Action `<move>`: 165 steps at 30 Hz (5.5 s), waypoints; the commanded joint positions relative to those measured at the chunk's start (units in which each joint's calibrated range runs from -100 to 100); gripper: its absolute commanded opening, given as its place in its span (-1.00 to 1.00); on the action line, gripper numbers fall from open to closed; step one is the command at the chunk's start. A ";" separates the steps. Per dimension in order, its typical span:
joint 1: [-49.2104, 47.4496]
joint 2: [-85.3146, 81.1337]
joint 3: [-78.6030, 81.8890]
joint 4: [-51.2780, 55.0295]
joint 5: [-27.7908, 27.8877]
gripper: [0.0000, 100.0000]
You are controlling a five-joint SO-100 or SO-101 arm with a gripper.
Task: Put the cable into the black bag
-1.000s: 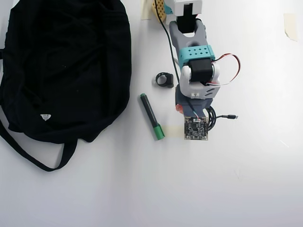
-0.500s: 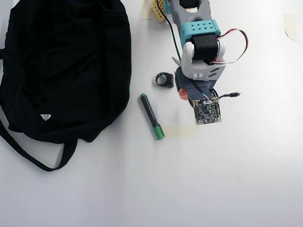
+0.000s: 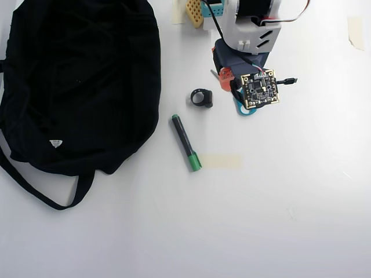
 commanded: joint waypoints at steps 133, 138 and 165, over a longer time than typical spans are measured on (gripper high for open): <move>0.25 -92.32 92.81 -32.48 -4.13 -0.95; 0.18 -93.65 95.24 -32.48 -4.13 -0.95; 1.90 -101.45 113.12 -26.10 -4.13 -0.95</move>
